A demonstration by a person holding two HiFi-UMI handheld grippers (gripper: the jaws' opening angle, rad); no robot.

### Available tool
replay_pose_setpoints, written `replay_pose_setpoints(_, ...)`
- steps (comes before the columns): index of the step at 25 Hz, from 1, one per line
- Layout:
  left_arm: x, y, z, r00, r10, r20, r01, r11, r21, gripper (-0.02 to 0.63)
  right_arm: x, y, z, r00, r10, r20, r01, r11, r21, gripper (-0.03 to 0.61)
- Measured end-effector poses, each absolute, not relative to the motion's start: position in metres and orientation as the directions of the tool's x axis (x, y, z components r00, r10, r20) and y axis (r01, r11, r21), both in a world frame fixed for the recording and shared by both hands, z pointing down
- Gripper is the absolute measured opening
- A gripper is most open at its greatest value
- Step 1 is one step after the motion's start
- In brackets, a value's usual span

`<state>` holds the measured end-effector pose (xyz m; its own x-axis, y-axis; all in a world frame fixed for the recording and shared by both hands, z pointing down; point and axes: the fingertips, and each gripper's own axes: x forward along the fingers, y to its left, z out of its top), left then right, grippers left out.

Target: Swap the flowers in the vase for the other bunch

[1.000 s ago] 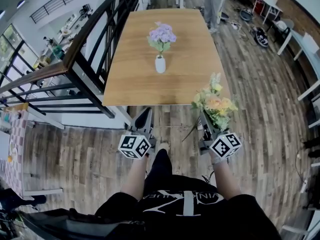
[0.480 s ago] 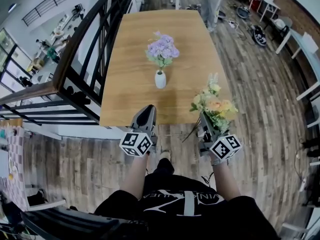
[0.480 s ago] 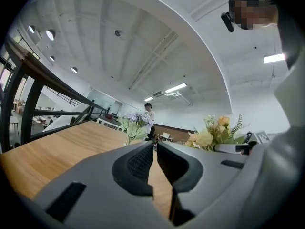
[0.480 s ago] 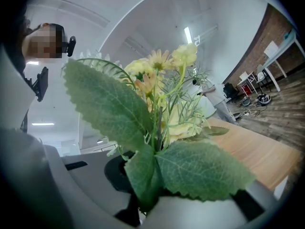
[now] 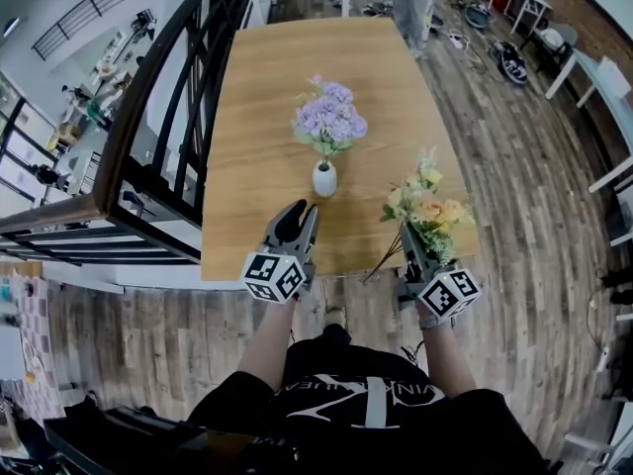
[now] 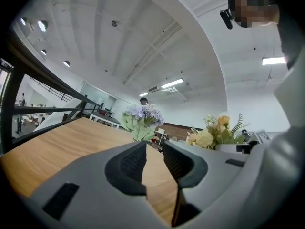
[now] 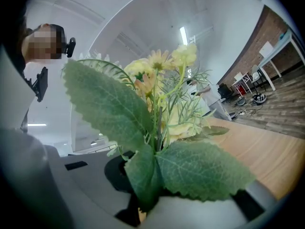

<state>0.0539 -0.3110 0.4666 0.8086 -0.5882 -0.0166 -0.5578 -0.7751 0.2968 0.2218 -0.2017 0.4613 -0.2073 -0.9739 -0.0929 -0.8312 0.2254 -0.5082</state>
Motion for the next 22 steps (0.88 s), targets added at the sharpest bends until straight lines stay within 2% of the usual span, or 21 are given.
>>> replay_pose_setpoints(7, 0.079, -0.346, 0.481, 0.845, -0.535, 0.009, -0.513, -0.806, 0.294, 0.127, 0.228, -0.223, 0.468, -0.173, -0.981, -0.084, -0.832, 0.192, -0.52, 0.058)
replay_pose_setpoints(16, 0.114, -0.388, 0.494, 0.834, -0.549, 0.05, -0.542, -0.801, 0.256, 0.204, 0.234, -0.246, 0.472, -0.202, -0.974, -0.1, -0.82, 0.224, -0.527, 0.058)
replay_pose_setpoints(22, 0.12, -0.423, 0.503, 0.836, -0.548, 0.04, -0.536, -0.797, 0.279, 0.227, 0.242, -0.273, 0.49, -0.241, -0.965, -0.1, -0.815, 0.258, -0.519, 0.058)
